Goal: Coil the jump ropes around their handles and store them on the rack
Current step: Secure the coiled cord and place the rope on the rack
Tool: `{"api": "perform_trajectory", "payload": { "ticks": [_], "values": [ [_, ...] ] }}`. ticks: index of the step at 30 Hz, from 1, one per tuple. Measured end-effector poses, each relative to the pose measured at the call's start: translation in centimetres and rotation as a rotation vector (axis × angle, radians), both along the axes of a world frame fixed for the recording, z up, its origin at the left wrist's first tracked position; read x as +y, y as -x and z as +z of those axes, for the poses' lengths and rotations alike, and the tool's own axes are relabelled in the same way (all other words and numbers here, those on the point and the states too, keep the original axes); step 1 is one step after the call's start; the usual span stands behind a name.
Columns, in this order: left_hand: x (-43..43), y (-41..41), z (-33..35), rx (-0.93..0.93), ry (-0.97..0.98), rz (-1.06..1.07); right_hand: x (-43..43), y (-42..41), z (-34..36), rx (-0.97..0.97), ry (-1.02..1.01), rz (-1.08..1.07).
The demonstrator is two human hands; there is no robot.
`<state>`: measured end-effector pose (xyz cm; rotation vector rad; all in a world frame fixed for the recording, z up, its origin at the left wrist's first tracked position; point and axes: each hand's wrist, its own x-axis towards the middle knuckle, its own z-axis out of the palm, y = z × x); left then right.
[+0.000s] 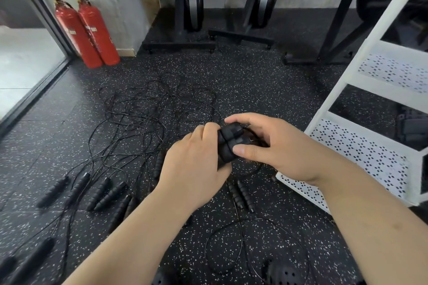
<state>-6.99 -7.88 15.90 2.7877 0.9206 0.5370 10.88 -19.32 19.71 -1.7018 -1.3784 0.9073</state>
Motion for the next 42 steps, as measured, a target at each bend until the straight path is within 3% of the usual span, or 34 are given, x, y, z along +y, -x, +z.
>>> {"api": "perform_trajectory", "payload": {
  "ticks": [19, 23, 27, 35, 38, 42],
  "values": [
    [-0.4, 0.0, 0.1, -0.043, 0.031, 0.039, -0.1, 0.0, 0.2, -0.018, 0.048, 0.020],
    [-0.9, -0.2, 0.1, -0.037, -0.004, -0.022, 0.5, 0.7, -0.2, -0.167, 0.042, -0.048],
    [-0.8, -0.1, 0.4, -0.064, 0.103, -0.103, 0.8, 0.6, -0.5, -0.251, 0.003, -0.119],
    [0.0, 0.6, 1.4, 0.127, 0.126, -0.003, 0.8, 0.6, -1.2, -0.252, -0.009, -0.091],
    [0.9, 0.9, 1.5, 0.070, 0.298, 0.018, 0.3, -0.4, -0.5, -0.150, 0.000, -0.074],
    [2.4, 1.3, 1.4, -0.235, 0.787, 0.053, 0.0, -2.1, -0.3, -0.184, -0.050, -0.175]
  ]
}}
